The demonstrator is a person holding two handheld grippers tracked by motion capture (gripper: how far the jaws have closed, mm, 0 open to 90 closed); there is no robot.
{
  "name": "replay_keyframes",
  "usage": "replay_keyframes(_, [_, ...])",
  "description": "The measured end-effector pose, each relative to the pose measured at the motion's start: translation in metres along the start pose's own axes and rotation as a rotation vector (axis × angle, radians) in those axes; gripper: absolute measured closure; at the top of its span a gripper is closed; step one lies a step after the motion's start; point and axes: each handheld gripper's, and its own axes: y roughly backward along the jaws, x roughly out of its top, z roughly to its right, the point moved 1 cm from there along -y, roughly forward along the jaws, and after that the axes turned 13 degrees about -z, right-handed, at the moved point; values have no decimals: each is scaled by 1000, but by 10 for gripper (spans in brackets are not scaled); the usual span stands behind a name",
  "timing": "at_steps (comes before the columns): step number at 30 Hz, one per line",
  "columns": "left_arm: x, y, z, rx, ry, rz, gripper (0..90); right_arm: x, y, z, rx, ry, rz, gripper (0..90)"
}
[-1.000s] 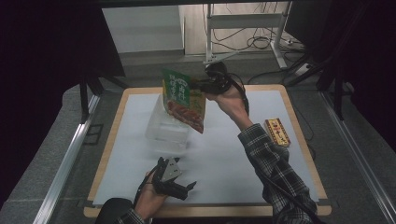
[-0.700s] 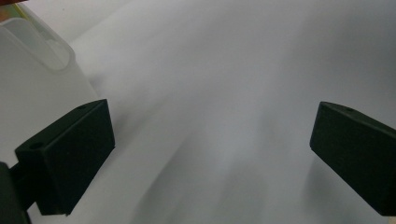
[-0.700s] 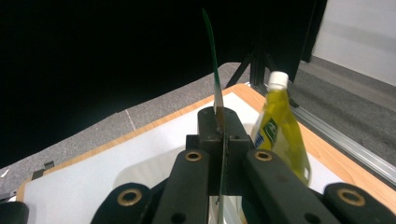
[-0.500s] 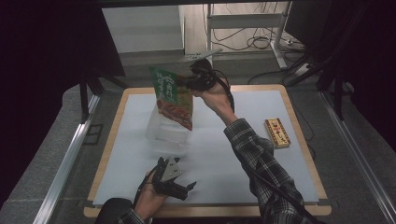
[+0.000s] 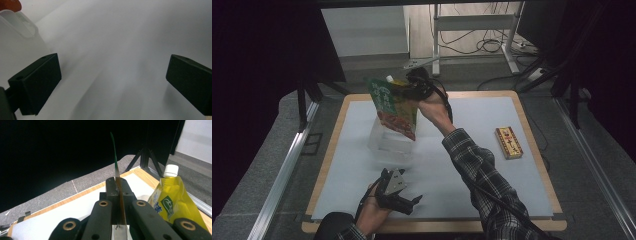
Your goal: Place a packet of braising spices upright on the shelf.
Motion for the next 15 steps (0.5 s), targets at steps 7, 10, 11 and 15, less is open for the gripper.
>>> replay_keyframes(7, [0,0,0,-2,-3,-2,0,4,0,-4,-10,7,3,890])
replay_keyframes(10, [0,0,1,-3,-3,-1,0,1,-3,-3,-11,0,-6,890])
replay_keyframes(11, [0,0,1,-3,-3,-1,0,-1,-4,-2,-10,-5,-3,890])
replay_keyframes(15, [0,-1,1,-4,-5,-4,0,-9,-10,2,-6,-26,-7,890])
